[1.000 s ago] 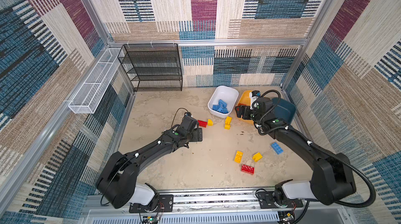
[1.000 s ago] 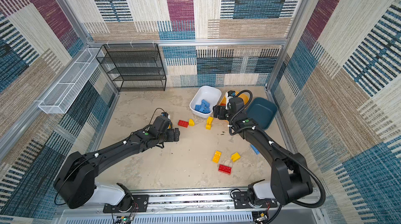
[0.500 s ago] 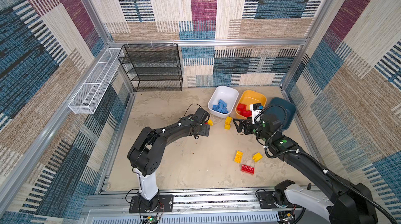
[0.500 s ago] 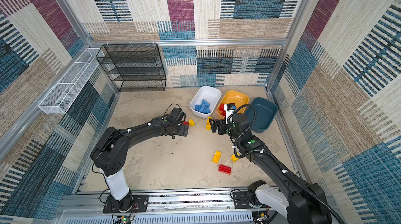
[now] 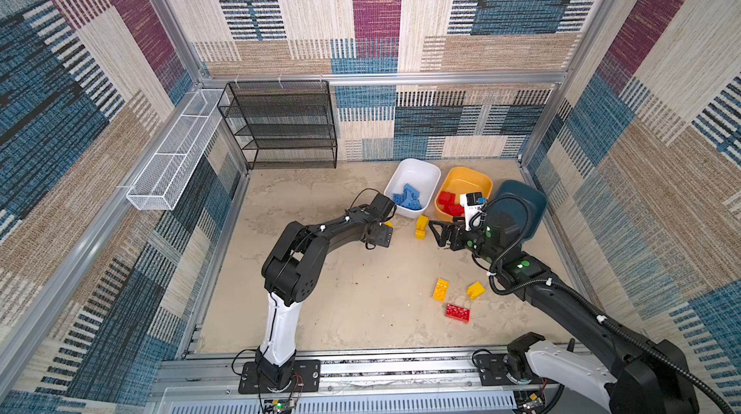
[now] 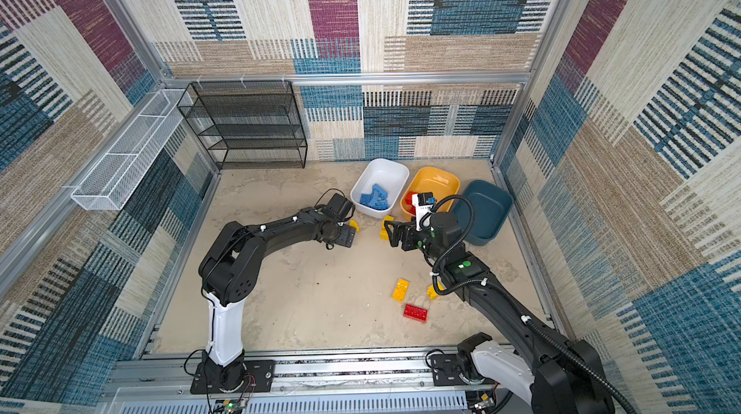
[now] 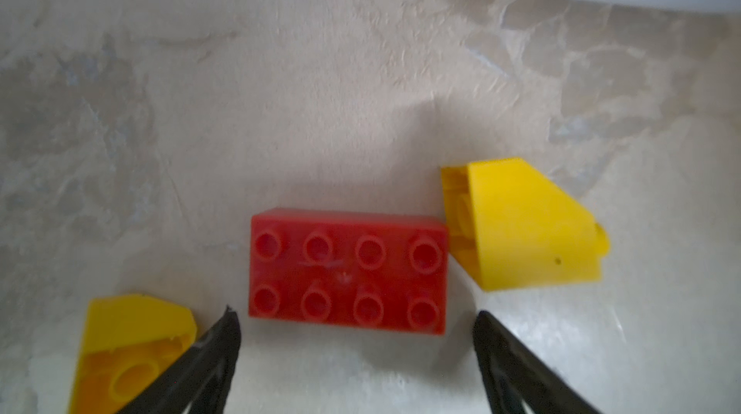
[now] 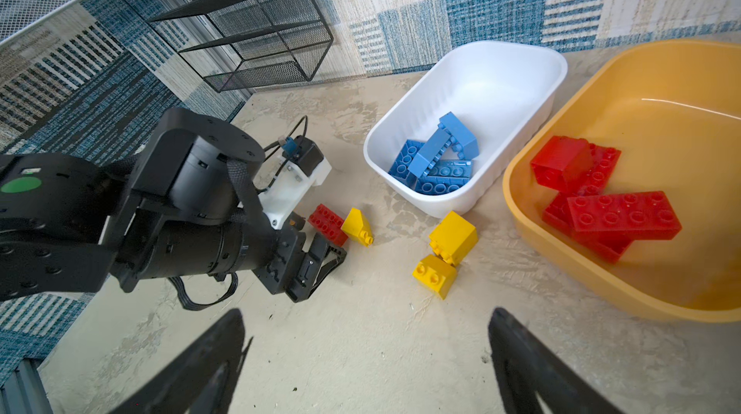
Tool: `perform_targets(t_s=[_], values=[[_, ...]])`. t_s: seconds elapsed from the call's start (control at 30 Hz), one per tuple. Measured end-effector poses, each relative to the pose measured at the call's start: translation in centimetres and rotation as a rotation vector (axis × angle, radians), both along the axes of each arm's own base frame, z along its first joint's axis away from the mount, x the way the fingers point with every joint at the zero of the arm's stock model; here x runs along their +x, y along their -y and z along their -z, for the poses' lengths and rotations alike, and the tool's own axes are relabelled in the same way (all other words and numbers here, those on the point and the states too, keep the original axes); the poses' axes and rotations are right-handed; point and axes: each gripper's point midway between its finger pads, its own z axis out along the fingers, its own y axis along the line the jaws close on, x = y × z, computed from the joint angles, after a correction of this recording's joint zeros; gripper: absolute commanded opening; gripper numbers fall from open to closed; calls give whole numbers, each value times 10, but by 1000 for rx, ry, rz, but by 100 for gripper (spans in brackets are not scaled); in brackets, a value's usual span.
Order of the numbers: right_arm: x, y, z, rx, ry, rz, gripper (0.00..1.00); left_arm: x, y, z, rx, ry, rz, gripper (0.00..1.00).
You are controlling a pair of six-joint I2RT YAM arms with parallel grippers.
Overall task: Sort the legos into containers by color
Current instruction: 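Close the left gripper on the red 2x4 brick beside yellow bricks, then carry the red 2x4 brick with the left gripper into the yellow tub and release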
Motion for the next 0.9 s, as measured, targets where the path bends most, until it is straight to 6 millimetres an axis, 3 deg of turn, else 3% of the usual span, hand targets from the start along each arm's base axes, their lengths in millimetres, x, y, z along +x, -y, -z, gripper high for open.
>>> perform_targets(t_s=[0.2,0.37,0.53,0.7,0.9], values=[[0,0,1,-2,-3,0,91,17,2,2,-33,8,-12,74],[1,-1,0,-1,-2,-1,90,20,2,2,-37,11,-11,56],[3,-1,-3,0,3,0,89,17,1,0,-39,8,-9,53],[3,-1,-4,1,6,1,89,-1,-7,-6,-40,-22,-2,52],[1,-2,-7,16,7,-3,93,-12,-5,-45,-107,14,9,50]])
